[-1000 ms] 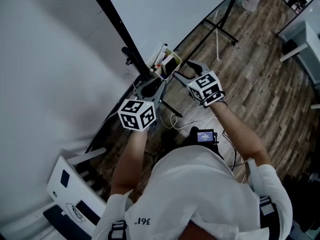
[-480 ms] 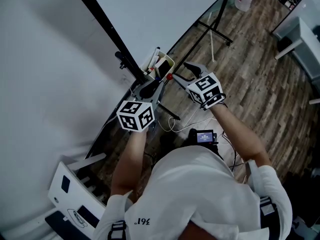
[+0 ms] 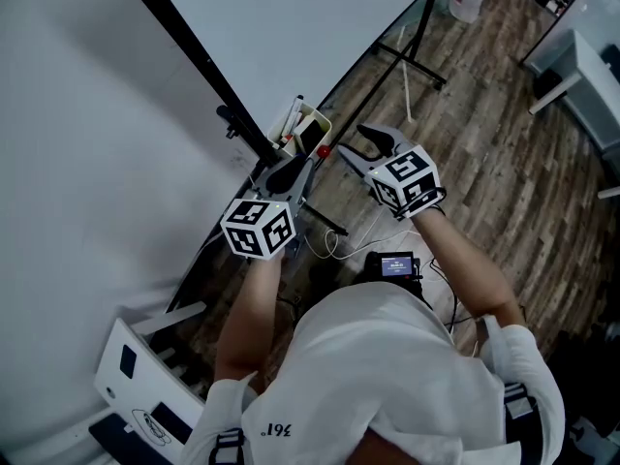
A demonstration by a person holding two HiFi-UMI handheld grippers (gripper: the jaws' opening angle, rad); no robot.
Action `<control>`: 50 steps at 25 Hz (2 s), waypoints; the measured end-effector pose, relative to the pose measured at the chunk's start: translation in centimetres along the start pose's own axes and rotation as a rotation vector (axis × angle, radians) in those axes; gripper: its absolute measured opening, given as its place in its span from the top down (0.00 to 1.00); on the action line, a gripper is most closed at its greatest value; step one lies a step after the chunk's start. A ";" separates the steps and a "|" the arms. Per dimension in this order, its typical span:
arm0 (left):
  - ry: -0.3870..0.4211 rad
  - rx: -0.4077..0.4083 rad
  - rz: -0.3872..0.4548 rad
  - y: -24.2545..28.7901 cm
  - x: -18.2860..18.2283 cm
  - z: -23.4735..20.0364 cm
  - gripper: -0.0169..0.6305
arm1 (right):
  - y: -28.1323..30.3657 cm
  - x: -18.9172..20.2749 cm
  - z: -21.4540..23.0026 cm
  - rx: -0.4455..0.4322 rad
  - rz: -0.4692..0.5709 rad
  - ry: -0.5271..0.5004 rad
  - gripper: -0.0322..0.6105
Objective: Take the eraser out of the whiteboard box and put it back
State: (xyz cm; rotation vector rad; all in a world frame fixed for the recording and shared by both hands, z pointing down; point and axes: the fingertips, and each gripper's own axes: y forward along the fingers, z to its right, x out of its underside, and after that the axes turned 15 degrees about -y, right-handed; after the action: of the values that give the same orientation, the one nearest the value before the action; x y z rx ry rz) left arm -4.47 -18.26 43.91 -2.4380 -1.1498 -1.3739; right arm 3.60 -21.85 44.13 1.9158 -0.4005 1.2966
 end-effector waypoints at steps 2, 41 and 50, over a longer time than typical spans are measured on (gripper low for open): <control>0.006 0.010 0.005 -0.1 -0.2 0.5 0.86 | -0.7 -0.4 0.0 0.007 0.012 0.005 0.65; -0.032 0.108 0.063 -4.3 -0.6 5.3 0.86 | -9.6 -2.5 -1.4 0.067 0.101 0.036 0.84; -0.030 0.113 0.061 -5.3 -0.3 5.6 0.86 | -10.6 -2.3 -1.7 0.075 0.101 0.044 0.84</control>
State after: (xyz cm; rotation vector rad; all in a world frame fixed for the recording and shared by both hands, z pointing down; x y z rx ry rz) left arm -4.22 -12.27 39.05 -2.4014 -1.1177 -1.2246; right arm 8.26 -14.02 37.93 1.9462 -0.4367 1.4354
